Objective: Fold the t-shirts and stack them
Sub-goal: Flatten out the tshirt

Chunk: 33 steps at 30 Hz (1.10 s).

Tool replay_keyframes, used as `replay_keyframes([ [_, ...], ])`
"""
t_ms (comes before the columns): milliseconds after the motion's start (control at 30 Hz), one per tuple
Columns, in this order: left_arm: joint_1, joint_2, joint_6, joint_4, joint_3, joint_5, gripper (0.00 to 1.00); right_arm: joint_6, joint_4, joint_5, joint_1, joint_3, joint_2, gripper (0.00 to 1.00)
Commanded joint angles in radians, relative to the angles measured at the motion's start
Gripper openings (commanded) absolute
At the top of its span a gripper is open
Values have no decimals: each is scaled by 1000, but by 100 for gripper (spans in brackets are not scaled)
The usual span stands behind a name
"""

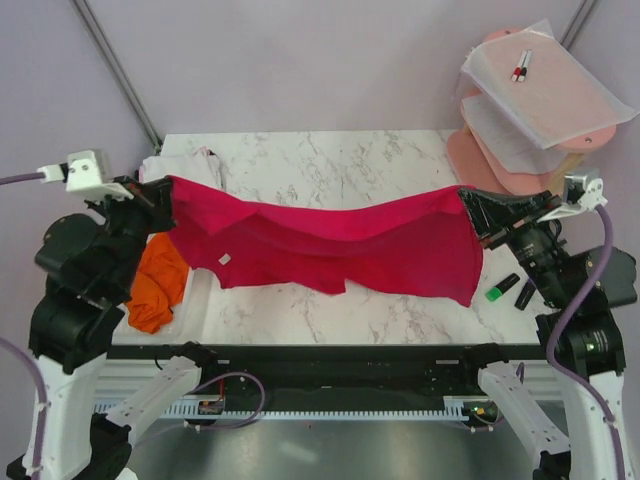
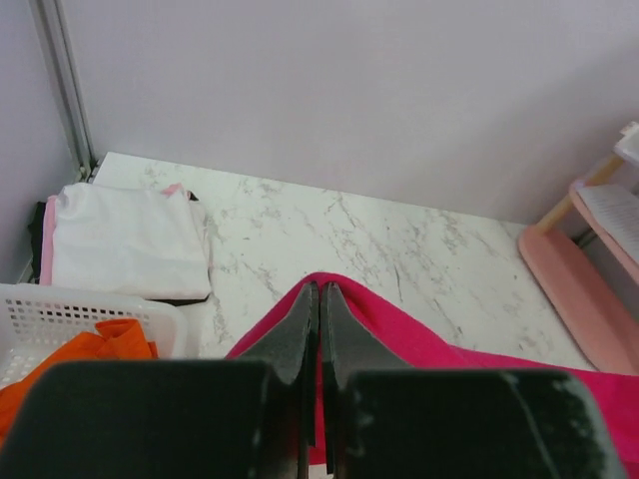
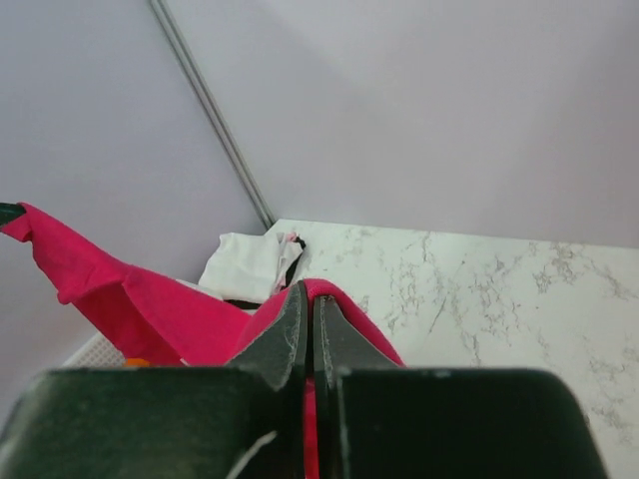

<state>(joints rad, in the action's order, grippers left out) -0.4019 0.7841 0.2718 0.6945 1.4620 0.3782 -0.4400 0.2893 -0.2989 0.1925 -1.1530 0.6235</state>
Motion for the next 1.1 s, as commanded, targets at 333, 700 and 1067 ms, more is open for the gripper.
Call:
replay_keyframes([
  [333, -5, 315, -65, 138, 483, -50, 2, 17, 33, 89, -1, -80, 37, 0],
  [700, 31, 921, -91, 169, 686, -41, 2, 49, -166, 233, -1, 69, 457, 0],
  [1067, 140, 1444, -59, 129, 897, -110, 2, 11, -280, 279, -44, -232, 1301, 0],
])
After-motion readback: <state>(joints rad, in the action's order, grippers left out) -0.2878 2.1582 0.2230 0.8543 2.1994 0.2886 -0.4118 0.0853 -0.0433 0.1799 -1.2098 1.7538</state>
